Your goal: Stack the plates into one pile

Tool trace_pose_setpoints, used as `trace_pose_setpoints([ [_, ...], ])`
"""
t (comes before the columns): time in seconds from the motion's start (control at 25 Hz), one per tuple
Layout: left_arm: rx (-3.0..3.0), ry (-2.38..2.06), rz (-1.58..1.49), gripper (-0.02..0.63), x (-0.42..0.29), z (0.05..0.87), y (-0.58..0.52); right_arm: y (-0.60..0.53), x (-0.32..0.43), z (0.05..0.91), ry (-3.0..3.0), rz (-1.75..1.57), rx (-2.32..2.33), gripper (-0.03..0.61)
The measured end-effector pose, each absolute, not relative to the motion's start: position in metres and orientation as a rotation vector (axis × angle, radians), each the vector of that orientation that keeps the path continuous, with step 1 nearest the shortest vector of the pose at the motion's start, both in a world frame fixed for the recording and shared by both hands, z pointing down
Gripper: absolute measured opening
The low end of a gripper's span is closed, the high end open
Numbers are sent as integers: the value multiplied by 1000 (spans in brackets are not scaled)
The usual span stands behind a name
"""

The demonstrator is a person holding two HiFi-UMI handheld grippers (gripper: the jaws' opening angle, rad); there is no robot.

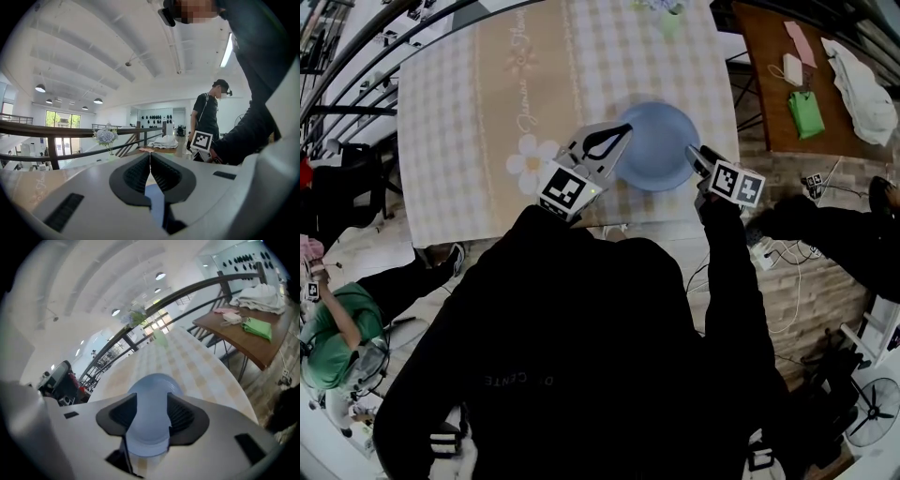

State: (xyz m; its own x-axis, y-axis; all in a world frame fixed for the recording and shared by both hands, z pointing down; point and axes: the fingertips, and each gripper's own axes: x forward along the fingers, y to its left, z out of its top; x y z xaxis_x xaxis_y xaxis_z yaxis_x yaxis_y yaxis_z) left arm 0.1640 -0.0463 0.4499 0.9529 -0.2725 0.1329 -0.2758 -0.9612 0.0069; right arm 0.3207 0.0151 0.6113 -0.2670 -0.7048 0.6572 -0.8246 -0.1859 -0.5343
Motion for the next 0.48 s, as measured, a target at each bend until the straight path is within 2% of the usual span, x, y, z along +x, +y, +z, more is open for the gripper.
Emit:
trace_pose_setpoints([
  [0.48, 3084, -515, 163, 21, 130, 409, -33, -27, 218, 450, -2558, 599, 1618, 59],
])
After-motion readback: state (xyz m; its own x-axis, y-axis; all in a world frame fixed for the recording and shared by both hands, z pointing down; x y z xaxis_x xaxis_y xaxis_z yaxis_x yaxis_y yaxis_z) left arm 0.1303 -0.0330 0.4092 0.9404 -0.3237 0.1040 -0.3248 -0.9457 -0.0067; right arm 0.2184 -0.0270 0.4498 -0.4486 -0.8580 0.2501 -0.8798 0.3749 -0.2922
